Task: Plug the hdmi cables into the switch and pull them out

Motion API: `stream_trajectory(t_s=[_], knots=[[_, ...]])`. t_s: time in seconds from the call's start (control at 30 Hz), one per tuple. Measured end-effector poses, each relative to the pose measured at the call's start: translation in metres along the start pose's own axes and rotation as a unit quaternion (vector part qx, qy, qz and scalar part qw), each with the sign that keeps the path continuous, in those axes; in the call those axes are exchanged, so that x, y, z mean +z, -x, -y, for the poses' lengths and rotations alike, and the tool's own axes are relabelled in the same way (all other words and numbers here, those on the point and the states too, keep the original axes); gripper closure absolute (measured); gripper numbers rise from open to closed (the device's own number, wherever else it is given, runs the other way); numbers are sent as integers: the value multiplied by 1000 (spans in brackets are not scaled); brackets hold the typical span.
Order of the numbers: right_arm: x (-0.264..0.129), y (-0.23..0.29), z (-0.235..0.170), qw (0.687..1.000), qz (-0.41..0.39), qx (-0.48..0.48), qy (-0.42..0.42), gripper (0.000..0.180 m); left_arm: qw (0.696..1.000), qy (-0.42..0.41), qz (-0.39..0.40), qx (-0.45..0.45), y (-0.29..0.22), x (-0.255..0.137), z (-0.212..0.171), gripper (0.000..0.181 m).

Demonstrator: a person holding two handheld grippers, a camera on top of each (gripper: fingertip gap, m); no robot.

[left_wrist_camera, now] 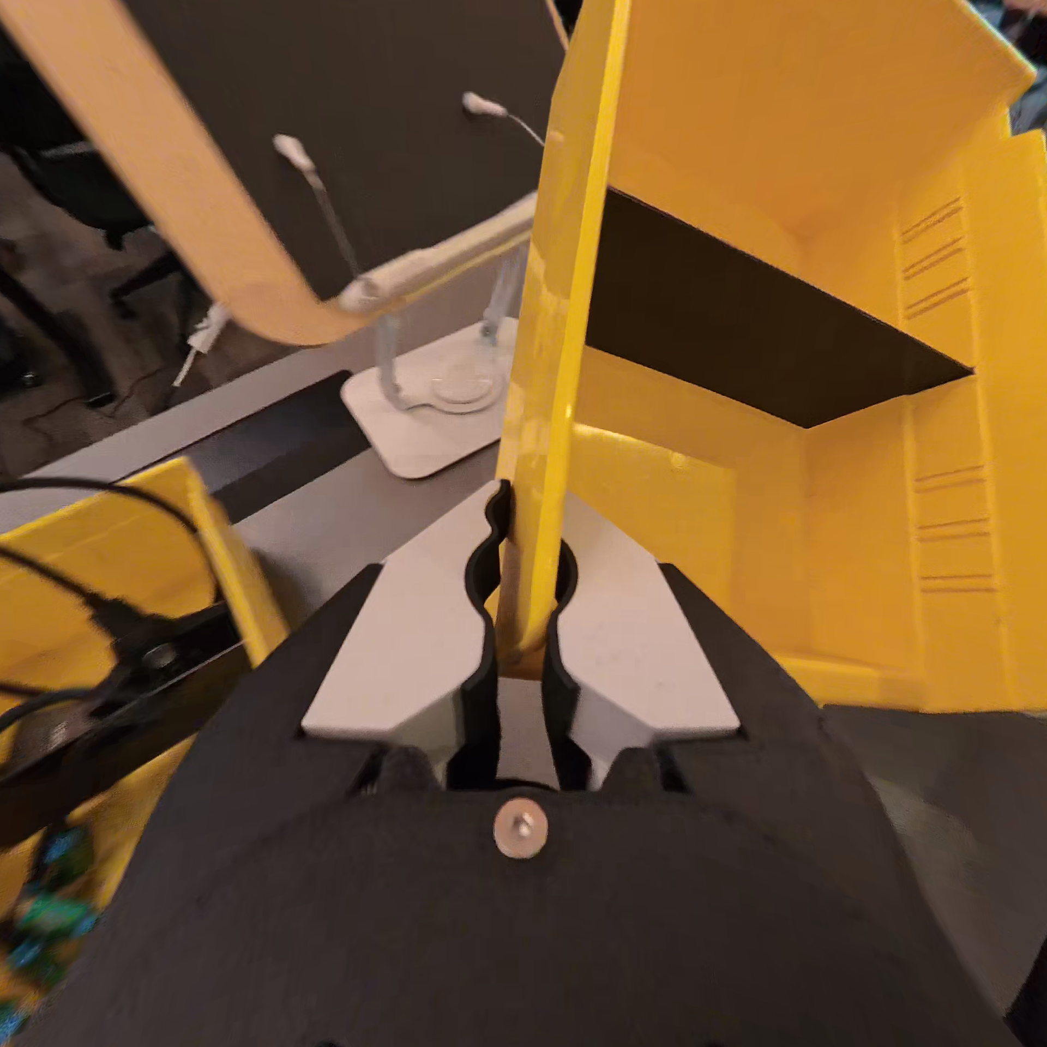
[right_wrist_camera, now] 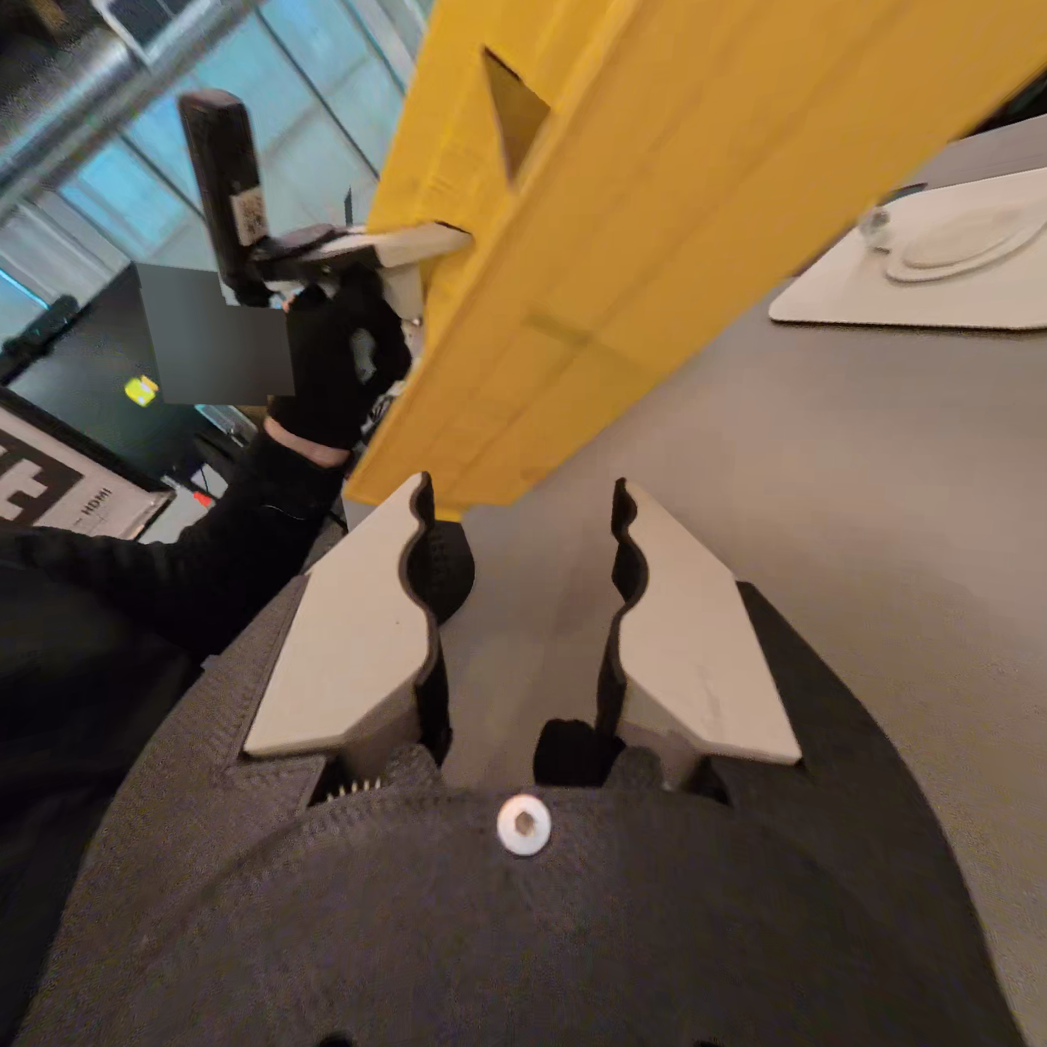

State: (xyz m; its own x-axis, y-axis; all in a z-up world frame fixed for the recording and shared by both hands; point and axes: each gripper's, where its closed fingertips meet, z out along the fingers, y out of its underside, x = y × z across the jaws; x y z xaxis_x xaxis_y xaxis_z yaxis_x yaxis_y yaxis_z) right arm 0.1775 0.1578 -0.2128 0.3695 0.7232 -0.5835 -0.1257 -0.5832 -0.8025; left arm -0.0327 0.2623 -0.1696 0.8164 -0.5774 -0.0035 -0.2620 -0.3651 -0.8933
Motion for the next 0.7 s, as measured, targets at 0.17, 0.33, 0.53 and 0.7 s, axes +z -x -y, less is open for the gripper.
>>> stream_trajectory(t_s=[0.17,0.33,0.53,0.7], knots=[[-49,-9,-1,996,-36,9,-75,95,997,53,-64,1,-72,95,-13,177],[-70,-43,-15,989,-130,15,-64,69,990,84,-110,-15,-123,166,-26,177],[-99,-87,-10,975,-213,24,-56,64,981,103,-152,-63,-160,217,-33,173],[-113,-129,-13,964,-265,24,-28,50,978,97,-168,-81,-181,248,-33,169]])
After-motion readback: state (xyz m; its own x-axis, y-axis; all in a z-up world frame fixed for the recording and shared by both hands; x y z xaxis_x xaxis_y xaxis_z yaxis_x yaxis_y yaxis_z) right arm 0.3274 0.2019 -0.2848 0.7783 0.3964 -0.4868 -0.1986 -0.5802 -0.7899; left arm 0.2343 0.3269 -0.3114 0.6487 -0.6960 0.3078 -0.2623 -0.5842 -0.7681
